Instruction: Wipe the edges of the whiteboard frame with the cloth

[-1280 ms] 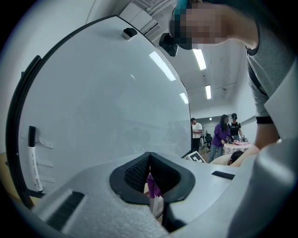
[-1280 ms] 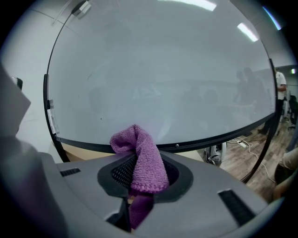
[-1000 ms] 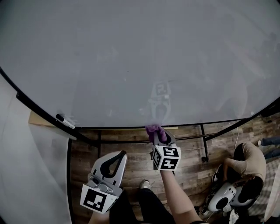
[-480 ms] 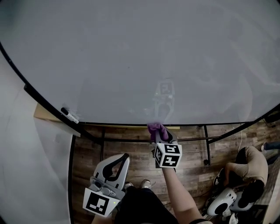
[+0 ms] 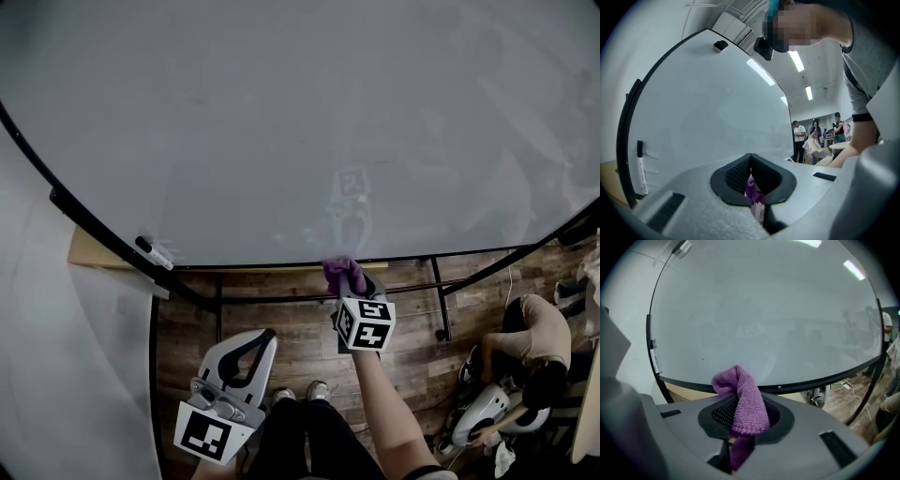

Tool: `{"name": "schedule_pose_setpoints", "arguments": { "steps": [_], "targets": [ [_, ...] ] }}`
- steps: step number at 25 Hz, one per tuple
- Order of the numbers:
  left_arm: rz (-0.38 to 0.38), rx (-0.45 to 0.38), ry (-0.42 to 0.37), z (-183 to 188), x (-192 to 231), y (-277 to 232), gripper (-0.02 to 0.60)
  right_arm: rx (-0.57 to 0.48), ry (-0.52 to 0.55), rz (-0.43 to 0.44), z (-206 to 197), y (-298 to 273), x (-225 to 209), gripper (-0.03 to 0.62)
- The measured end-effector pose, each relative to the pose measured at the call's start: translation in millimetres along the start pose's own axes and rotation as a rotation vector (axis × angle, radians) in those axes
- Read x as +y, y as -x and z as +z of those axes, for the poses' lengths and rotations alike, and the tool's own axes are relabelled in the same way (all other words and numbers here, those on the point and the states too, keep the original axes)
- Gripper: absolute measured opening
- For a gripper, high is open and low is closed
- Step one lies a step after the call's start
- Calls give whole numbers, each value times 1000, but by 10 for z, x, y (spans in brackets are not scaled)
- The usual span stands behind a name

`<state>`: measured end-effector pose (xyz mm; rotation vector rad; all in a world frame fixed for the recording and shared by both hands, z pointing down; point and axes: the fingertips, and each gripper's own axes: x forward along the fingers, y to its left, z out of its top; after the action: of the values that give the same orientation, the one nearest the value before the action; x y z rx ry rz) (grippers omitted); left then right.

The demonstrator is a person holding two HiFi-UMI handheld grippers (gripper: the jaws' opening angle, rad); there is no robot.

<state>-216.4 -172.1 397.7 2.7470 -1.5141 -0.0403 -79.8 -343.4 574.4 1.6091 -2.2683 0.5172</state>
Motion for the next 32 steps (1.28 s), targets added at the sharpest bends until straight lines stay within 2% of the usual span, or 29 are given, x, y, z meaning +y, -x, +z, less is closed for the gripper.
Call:
{"name": "schedule_pose_setpoints", "arguments": {
  "steps": [7,14,21,26,32],
  "targets": [
    [-30,-4,17,-34,105,38,17,-1,-23,-27,-3,10,-27,80],
    [-2,-13,16,-31,141,-55,17,-7,-4,-15,13,8,-99,80],
    [28,-30,27,29,-182,-310,17,-9,-26,4,26,94,-497,80],
    [37,-26,15,75,-441,-505,17,8,31,64,27,117,-591,80],
    [62,-9,3,53,-587,-624,17,7,-8,50,-2,142,-923,80]
  ]
}}
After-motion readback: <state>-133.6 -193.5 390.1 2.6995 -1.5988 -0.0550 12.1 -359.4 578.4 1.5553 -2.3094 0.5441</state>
